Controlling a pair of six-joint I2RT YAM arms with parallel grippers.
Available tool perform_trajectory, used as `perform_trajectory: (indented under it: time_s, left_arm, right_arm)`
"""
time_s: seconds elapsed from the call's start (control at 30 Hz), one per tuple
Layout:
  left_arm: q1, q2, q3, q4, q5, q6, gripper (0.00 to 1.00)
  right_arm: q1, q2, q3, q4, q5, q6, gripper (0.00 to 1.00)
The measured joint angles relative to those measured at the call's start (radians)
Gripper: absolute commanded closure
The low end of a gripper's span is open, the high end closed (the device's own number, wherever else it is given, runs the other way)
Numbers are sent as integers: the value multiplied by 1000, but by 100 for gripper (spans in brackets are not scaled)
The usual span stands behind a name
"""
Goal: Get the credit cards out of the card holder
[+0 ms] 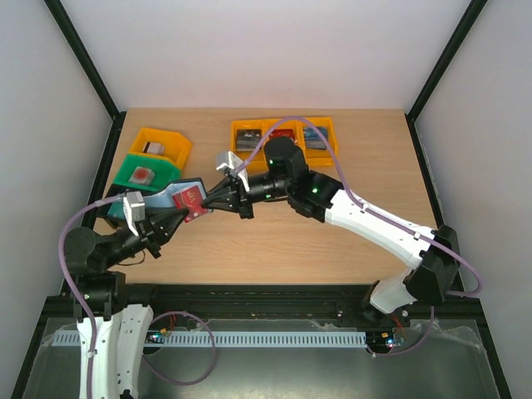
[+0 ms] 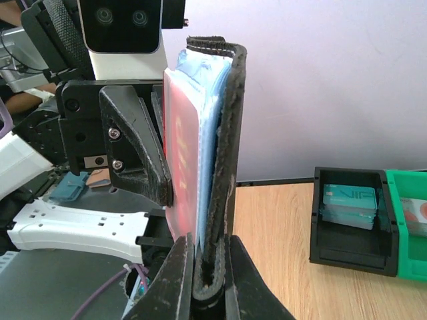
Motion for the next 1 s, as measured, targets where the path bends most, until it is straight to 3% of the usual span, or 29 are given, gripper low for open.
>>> perform_trajectory:
  time_s: [0.07, 0.17, 0.33, 0.43, 0.5, 0.67, 1.0]
  left_arm:
    - [0, -6, 0, -3, 1, 8, 98]
    - [-6, -10, 0, -8, 23, 17, 98]
    - [-12, -11, 1, -22, 51, 38, 98]
    - [-12, -11, 5, -46, 61, 64, 97]
    - [-13, -11, 13, -61, 72, 80, 86]
    - [-18, -11, 47, -93, 69, 115, 80]
    - [-18, -12, 55, -135, 20, 162, 93]
  right_arm:
    - [1, -3, 0, -7, -3, -10, 74]
    - [8, 0, 0, -19, 2, -27, 68]
    - [24, -2, -14, -22, -24, -56, 98]
    - [27, -15, -29, -27, -45, -77, 98]
    - [29, -28, -40, -29, -50, -91, 98]
    - [27, -56, -55, -55, -50, -128, 98]
    - [25, -72, -58, -89, -50, -158, 98]
